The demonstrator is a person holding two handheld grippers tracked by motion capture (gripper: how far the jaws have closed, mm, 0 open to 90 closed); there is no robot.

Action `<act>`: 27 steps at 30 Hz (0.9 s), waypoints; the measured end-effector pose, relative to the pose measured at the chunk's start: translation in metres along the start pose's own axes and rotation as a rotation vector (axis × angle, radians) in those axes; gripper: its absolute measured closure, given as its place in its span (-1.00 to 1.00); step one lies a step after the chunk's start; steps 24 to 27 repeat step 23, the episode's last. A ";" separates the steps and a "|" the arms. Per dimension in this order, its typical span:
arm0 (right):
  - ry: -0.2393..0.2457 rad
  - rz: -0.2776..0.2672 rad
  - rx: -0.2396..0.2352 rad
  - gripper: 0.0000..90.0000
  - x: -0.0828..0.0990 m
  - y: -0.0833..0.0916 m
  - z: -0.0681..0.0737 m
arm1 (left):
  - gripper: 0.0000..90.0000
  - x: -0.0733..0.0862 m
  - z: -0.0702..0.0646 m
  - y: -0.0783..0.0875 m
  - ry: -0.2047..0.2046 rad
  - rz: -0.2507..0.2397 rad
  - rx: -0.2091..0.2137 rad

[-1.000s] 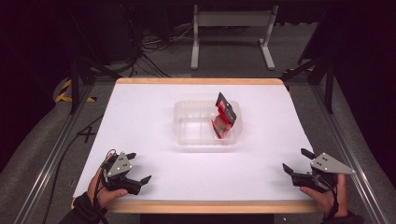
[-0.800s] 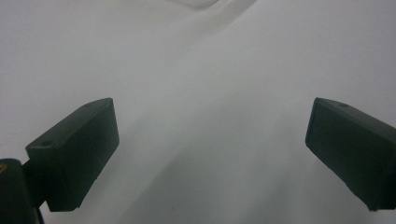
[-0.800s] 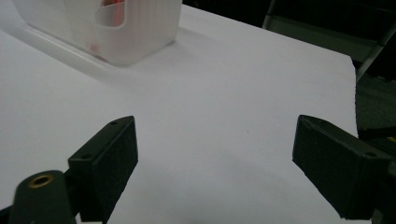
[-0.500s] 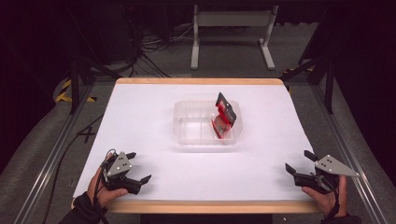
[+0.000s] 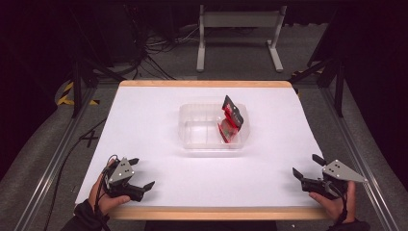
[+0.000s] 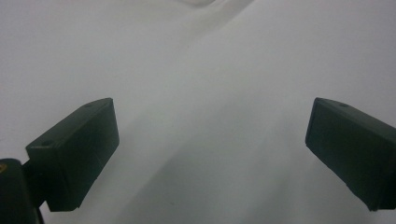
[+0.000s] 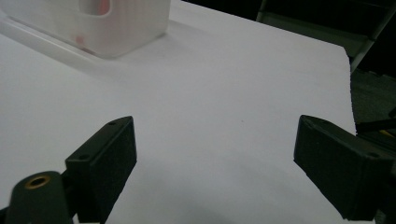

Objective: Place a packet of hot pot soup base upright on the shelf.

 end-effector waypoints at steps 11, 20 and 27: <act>0.010 -0.004 0.000 -0.69 -0.001 -0.001 0.001 | -0.92 0.000 0.002 -0.001 0.004 0.003 -0.004; -0.007 -0.016 -0.006 -0.69 -0.004 0.001 0.003 | -0.92 -0.001 0.005 -0.003 0.006 0.000 -0.004; -0.011 -0.014 0.001 -0.70 -0.004 0.000 0.002 | -0.92 -0.001 0.005 -0.003 0.006 0.002 -0.003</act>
Point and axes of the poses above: each handheld gripper's, and its own axes: y roughly backward along the jaws, x roughly out of its underside, z roughly to its left, the point moved 6 cm from there along -y, roughly forward along the jaws, and after that the axes turned 6 degrees about -y, right-handed, at the moved point
